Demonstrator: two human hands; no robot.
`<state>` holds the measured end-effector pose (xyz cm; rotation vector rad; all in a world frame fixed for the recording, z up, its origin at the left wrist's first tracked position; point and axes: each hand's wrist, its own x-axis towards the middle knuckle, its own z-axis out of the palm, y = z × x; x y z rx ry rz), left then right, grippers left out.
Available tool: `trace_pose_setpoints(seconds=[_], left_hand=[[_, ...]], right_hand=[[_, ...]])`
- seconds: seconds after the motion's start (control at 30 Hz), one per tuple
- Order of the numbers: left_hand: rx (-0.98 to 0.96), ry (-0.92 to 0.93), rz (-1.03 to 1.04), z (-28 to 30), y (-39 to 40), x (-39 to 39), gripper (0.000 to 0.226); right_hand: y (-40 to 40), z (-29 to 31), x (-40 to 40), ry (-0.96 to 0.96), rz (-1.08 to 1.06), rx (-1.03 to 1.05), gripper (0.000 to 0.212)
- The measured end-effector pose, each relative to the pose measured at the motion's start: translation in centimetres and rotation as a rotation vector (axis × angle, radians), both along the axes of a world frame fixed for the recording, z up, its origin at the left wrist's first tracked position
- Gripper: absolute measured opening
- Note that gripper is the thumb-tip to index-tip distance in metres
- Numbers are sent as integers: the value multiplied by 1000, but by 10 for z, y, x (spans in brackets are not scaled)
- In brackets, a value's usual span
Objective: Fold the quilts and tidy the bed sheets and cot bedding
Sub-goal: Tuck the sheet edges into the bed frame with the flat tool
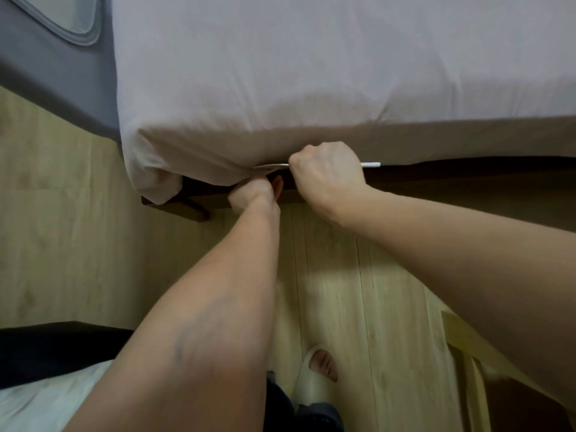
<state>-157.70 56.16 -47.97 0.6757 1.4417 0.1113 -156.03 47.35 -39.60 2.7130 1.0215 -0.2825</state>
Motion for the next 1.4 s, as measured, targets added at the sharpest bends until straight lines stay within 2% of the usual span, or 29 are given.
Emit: trace_pose_setpoints(seconds=[0.07,0.2,0.33,0.47,0.57,0.67,0.8,0.93,1.03,1.2,1.4], left_hand=[[10,-40,10,3,4,2,24],[127,49,-14,16,19,-1,36],[53,32,28,20,27,1,46],[20,-20,51,24,25,3,36],[-23,-119,141,33,10,8,35],[-45,-123,98,41,-17,17,35],[-5,-48,-25,38,-31,29,31],[58,-3,-101,40,-50,28,33],[46,-15,-119,33,-70,35,31],[62,-68,-121,30,-84,47,27],[104,-37,-256,18,-80,38,19]], right_hand=[[7,-6,7,-14,-21,-4,28],[8,-1,5,8,-11,9,29],[-7,-7,-9,57,19,-41,28],[4,-10,16,-52,-41,-30,27],[-14,0,9,28,18,-69,26],[-36,2,8,26,17,-93,27],[-20,-17,29,8,-103,-46,30],[-45,-11,23,55,-50,-78,30],[-69,-11,32,-14,-56,-105,29],[-55,-37,43,80,-98,-64,33],[-96,-5,34,-4,-49,-133,27]])
